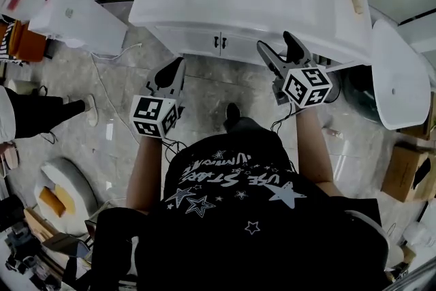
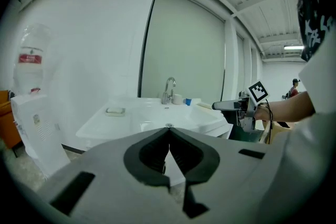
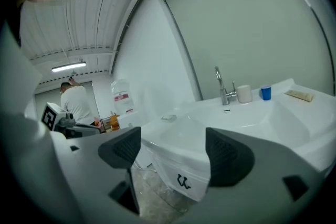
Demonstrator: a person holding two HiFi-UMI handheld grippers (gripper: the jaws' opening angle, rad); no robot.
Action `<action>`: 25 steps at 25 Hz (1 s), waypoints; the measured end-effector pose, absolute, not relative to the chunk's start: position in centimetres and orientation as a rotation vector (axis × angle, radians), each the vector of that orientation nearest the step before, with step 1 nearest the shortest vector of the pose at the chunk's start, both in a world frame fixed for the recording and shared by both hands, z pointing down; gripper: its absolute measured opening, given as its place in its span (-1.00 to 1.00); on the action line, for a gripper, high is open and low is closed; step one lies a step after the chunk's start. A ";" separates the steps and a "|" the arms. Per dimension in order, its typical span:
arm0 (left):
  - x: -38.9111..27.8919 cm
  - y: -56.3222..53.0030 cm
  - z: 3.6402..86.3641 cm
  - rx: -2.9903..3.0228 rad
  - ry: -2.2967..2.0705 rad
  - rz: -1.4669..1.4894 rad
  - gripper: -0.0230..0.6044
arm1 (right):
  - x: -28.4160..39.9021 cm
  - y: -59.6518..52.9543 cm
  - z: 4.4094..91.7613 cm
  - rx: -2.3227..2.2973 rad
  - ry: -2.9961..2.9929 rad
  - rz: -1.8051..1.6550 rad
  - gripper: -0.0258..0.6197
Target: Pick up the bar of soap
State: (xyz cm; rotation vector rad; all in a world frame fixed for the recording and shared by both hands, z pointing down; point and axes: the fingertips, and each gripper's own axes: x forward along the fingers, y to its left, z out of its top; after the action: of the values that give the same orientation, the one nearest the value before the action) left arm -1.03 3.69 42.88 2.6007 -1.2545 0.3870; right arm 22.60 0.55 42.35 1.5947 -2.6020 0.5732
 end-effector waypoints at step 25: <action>-9.2 -5.5 43.0 2.391 -1.609 0.347 -0.89 | 12.4 -14.7 42.7 1.144 -2.728 0.500 0.24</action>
State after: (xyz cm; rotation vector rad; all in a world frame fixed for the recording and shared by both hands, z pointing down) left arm -9.22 -5.52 43.04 2.3908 -1.6090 0.3471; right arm 12.36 -14.74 42.68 1.1440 -2.7284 0.5003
